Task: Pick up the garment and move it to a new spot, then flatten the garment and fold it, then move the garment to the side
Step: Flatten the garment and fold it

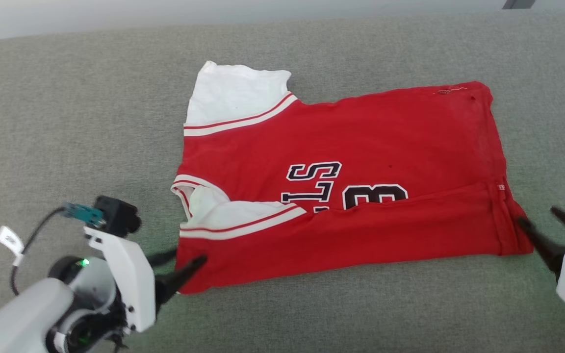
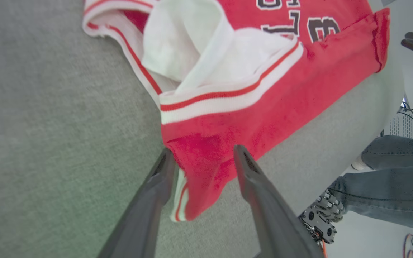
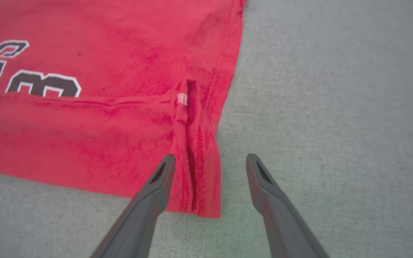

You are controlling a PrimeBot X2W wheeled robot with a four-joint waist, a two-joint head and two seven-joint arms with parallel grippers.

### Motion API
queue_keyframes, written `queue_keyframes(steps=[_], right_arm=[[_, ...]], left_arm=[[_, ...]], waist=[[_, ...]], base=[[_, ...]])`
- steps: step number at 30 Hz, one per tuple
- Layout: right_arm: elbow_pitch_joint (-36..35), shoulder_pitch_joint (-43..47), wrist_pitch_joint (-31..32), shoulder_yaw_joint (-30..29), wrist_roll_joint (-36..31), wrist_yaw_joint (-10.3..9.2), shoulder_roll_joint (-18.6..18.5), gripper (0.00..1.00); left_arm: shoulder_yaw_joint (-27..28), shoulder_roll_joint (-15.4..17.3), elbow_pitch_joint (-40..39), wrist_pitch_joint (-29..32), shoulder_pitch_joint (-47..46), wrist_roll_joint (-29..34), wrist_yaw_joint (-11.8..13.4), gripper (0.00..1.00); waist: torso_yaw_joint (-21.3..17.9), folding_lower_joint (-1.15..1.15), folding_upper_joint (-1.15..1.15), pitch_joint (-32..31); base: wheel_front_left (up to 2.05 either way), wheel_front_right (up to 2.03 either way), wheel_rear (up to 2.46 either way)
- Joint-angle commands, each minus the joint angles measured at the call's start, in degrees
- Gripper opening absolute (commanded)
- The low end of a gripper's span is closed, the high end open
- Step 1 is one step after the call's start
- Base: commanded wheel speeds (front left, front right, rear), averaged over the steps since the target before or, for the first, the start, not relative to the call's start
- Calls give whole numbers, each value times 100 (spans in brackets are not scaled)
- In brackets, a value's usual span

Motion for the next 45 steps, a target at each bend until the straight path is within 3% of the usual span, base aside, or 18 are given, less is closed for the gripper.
queue_keyframes(steps=[1,5,10,18,21,25,30,39,40,41,42,45], right_arm=[[-174,22,-344,-183,-251,-3,150,100],[-401,-36,-902,-297,-663,-3,336,100],[-580,-176,-1812,-169,-1116,-3,776,100],[-415,-791,-2998,60,-1304,-3,1535,100],[-275,-987,-3375,141,-1252,-3,1747,100],[-123,-1116,-3619,281,-1134,-3,1876,100],[49,-1205,-3755,402,-998,-3,1906,100],[296,-1490,-3822,637,-842,-3,1770,100],[303,-1548,-3824,664,-830,-3,1748,100],[313,-1614,-3818,702,-839,-3,1715,100],[328,-1688,-3792,745,-829,-3,1682,100],[459,-2034,-3534,962,-741,-3,1597,100]], left_arm=[[160,68,-22,-191,-81,66,59,100],[393,118,27,-522,-214,191,164,100],[752,-74,417,-1128,-610,353,216,100],[1136,-476,1982,-2004,-2080,1061,323,100],[1200,-577,2686,-2058,-2681,1242,349,100],[971,-597,3558,-1440,-3321,1394,287,100],[740,-616,4449,-213,-4047,1449,426,100],[257,-672,4980,2055,-4622,1416,385,100],[231,-692,4946,2149,-4660,1414,345,78],[223,-717,4911,2185,-4700,1406,320,44],[241,-744,4885,2198,-4732,1373,313,0],[216,-809,4820,2284,-4752,1343,257,0]], waist=[[-59,0,0,27],[-172,0,0,71],[-458,0,0,188],[-1251,0,0,673],[-1550,0,0,825],[-1837,0,0,994],[-2025,0,0,1181],[-2021,0,0,1418],[-1999,0,0,1441],[-1975,0,0,1464],[-1952,0,0,1484],[-1901,0,0,1540]], base=[[0,0,0],[0,0,0],[0,0,0],[0,0,0],[0,0,0],[0,0,0],[0,0,0],[0,0,0],[0,0,0],[0,0,0],[0,0,0],[0,0,0]])
